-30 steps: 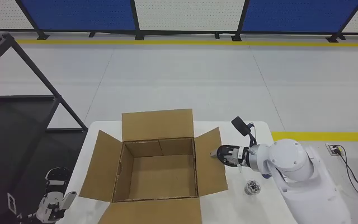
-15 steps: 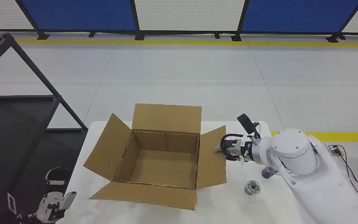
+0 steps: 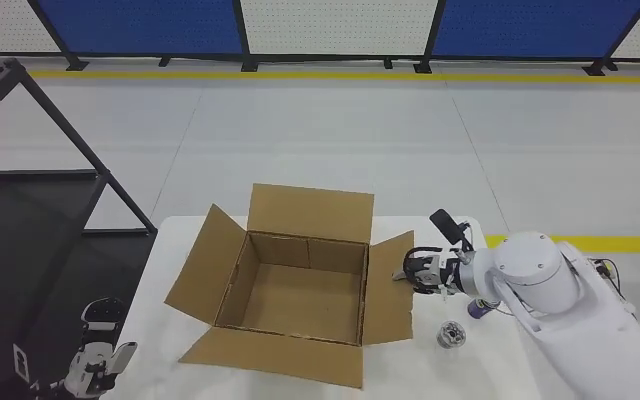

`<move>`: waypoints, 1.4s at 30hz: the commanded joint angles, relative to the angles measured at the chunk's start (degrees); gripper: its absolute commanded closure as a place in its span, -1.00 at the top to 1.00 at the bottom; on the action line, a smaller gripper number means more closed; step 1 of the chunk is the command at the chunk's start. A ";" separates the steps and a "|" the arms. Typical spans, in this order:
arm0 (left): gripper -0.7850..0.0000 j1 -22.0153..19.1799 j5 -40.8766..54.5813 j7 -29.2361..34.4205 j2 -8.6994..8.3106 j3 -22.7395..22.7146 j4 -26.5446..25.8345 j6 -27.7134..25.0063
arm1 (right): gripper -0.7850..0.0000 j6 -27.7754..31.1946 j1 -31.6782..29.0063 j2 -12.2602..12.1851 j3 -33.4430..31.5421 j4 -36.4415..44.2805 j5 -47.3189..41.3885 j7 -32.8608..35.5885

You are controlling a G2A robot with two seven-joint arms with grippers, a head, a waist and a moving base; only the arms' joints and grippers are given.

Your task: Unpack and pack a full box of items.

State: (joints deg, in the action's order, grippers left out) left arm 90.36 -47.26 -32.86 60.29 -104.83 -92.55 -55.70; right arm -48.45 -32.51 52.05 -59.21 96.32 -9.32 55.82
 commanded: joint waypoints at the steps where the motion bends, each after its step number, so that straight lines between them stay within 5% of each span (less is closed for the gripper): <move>1: 1.00 0.00 0.01 0.00 0.00 0.00 0.00 -0.01 | -1.00 -0.53 0.02 -0.24 -0.23 -0.25 -1.68 -0.52; 26: 1.00 0.00 0.01 0.00 0.00 0.00 0.00 -0.01 | -1.00 -4.83 4.10 -4.36 4.15 1.26 -12.93 -4.82; 42: 1.00 0.00 0.01 0.00 0.00 0.00 0.00 -0.01 | -1.00 -1.43 11.81 -6.12 11.77 -5.07 -19.41 -1.42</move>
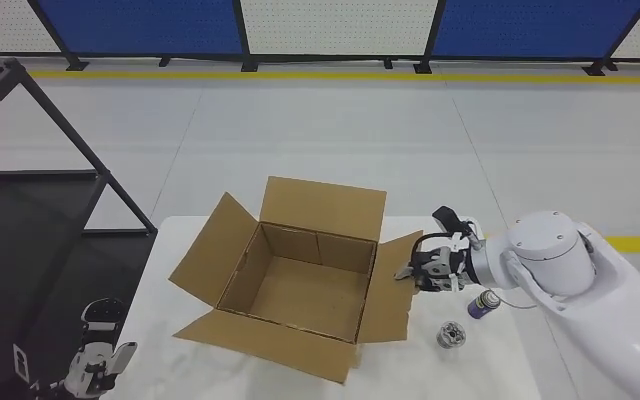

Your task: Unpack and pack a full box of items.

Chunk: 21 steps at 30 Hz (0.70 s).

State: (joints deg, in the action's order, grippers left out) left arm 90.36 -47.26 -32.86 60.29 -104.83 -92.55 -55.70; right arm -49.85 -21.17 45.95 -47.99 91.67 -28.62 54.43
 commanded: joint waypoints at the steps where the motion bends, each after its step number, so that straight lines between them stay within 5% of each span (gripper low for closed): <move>1: 1.00 0.00 0.01 0.00 0.00 0.00 0.00 -0.01 | -1.00 0.06 0.86 -0.02 0.95 -0.41 0.08 0.06; 21: 1.00 0.00 0.01 0.00 0.00 0.00 0.00 -0.01 | -1.00 -0.17 -0.01 0.14 0.80 -1.95 -6.13 -0.16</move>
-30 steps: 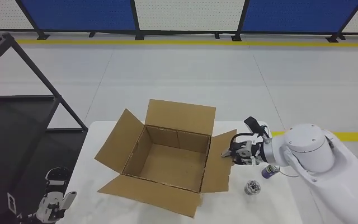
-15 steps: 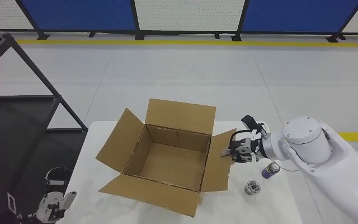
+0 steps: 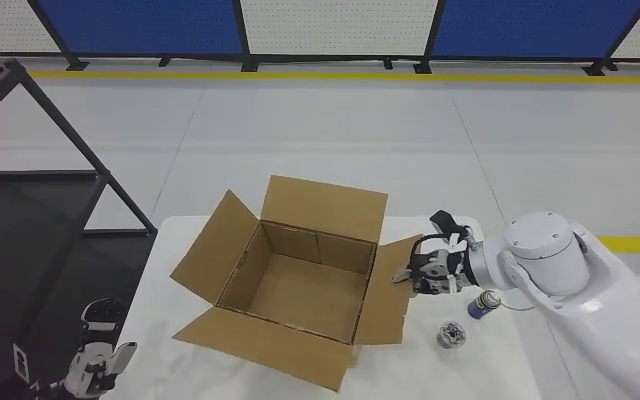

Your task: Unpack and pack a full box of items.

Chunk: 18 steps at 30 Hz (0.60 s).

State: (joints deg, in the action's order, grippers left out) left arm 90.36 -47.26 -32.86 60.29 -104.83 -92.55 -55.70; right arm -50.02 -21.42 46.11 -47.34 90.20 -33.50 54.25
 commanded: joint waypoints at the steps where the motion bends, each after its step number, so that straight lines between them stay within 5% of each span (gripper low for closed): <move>1: 1.00 0.00 0.01 0.00 0.00 0.00 0.00 -0.01 | -1.00 0.06 0.52 -0.05 0.56 -0.88 -2.78 0.07; 7: 1.00 0.00 0.01 0.00 0.00 0.00 0.00 -0.01 | -1.00 0.06 4.15 -0.76 4.27 -3.27 -10.09 0.08; 18: 1.00 0.00 0.01 0.00 0.00 0.00 0.00 -0.01 | -1.00 1.03 9.05 -1.89 10.46 -4.75 -10.04 1.04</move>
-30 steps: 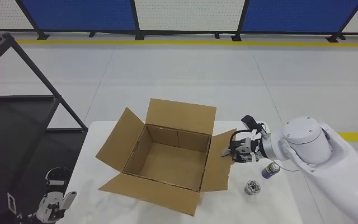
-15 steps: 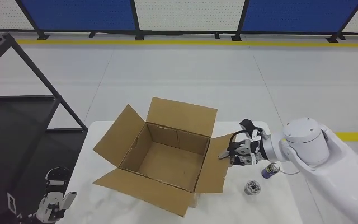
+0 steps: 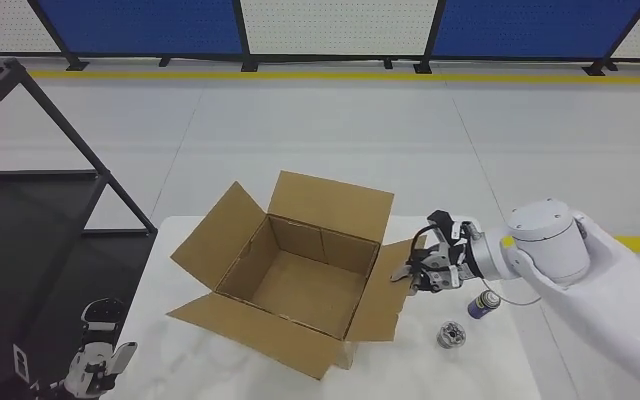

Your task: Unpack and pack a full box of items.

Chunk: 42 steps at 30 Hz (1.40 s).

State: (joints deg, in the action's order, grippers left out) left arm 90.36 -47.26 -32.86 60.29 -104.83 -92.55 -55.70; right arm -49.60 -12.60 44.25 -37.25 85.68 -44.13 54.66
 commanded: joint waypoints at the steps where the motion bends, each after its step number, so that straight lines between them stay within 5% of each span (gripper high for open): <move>1: 1.00 0.00 0.01 0.00 0.00 0.00 0.00 -0.01 | -1.00 0.73 0.15 -0.07 0.82 -1.31 -0.09 0.76; 29: 1.00 0.00 0.01 0.00 0.00 0.00 0.00 -0.01 | -1.00 10.35 12.49 -1.02 22.52 -13.53 -26.41 10.40; 42: 1.00 0.00 0.01 0.00 0.00 0.00 0.00 -0.01 | -1.00 21.44 15.03 -0.54 27.51 -13.18 -13.10 21.49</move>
State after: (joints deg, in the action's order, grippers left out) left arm 90.36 -47.26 -32.86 60.29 -104.83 -92.55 -55.70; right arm -28.83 2.59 43.65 -9.74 72.88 -57.82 75.43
